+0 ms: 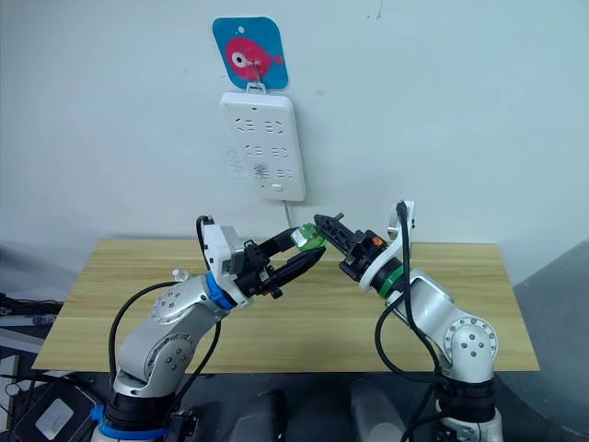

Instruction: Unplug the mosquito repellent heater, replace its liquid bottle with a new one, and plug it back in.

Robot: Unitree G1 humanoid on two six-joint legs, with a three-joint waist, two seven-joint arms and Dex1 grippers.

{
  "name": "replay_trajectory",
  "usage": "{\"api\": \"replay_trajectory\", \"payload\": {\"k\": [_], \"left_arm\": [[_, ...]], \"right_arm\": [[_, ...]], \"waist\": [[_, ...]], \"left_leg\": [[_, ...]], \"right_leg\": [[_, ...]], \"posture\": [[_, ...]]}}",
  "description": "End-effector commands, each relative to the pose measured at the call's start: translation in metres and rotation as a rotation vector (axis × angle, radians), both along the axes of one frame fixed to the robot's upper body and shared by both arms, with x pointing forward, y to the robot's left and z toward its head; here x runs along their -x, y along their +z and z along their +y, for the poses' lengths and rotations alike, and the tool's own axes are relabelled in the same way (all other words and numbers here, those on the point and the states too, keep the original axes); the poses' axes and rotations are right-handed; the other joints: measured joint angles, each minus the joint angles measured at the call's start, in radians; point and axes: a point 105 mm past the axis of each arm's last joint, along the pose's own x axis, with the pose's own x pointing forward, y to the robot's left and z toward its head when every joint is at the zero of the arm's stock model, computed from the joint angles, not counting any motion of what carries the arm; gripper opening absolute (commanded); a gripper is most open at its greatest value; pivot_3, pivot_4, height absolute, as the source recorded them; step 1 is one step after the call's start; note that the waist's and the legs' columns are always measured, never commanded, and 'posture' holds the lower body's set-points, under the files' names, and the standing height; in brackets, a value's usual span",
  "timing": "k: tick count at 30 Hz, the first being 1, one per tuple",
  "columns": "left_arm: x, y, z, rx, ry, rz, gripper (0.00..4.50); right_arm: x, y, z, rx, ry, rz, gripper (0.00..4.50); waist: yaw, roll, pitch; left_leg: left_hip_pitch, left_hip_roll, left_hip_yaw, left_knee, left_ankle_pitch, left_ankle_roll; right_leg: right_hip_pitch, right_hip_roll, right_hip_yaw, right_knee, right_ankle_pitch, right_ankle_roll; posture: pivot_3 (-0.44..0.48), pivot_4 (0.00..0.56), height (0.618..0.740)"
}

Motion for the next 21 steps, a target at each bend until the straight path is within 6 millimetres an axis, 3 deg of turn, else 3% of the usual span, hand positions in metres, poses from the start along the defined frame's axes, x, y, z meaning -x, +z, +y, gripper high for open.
{"api": "replay_trajectory", "payload": {"k": [1,4,5,10,15,18,21], "left_arm": [[0.008,0.007,-0.006,0.018,-0.027,-0.028,2.27],[0.007,0.007,-0.005,0.023,-0.02,-0.025,2.27],[0.008,0.005,-0.004,0.002,-0.027,-0.026,2.99],[0.003,-0.015,0.021,-0.144,0.06,0.001,4.5],[0.022,-0.035,0.048,-0.292,0.011,0.109,4.5],[0.034,-0.041,0.05,-0.352,-0.021,0.132,4.5],[0.039,-0.044,0.049,-0.388,-0.014,0.145,4.5]], "right_arm": [[0.016,0.015,0.014,-0.049,0.109,-0.054,0.85],[0.018,0.016,0.015,-0.052,0.128,-0.057,0.85],[0.018,0.015,0.014,-0.044,0.129,-0.06,0.85],[0.002,-0.004,-0.008,0.145,0.022,-0.105,0.85],[-0.029,-0.054,-0.029,0.697,-0.126,-0.405,0.85],[-0.045,-0.081,-0.034,0.889,-0.211,-0.582,0.85],[-0.054,-0.098,-0.034,0.957,-0.261,-0.661,0.85]], "waist": [[0.001,0.0,0.0],[0.001,0.0,-0.001],[0.001,0.0,-0.001],[0.003,0.0,-0.003],[0.005,0.0,-0.003],[0.007,0.0,-0.003],[0.019,0.0,-0.002]], "left_leg": [[0.0,0.0,0.0,0.0,0.0,0.0],[0.0,0.0,0.0,0.0,0.0,0.0],[0.0,0.0,0.0,0.0,0.0,0.0],[0.0,0.0,0.0,0.0,0.0,0.0],[0.001,0.0,0.0,0.0,0.0,0.0],[0.002,0.001,0.0,-0.001,0.0,0.0],[0.001,0.0,0.001,-0.001,0.0,0.0]], "right_leg": [[0.0,0.0,0.0,0.0,0.0,0.0],[0.0,0.0,0.0,0.0,0.0,0.0],[0.0,0.0,0.0,0.0,0.0,0.0],[0.0,0.0,0.0,0.001,0.0,0.0],[0.0,0.0,0.0,0.0,0.0,0.0],[0.0,0.0,0.0,0.0,-0.003,0.004],[0.0,0.0,0.0,-0.001,-0.002,0.004]], "posture": [[-0.133,0.156,0.732],[-0.133,0.156,0.732],[-0.126,0.153,0.732],[-0.121,0.163,0.732],[-0.099,0.172,0.732],[-0.056,0.185,0.732],[-0.022,0.199,0.732]]}}
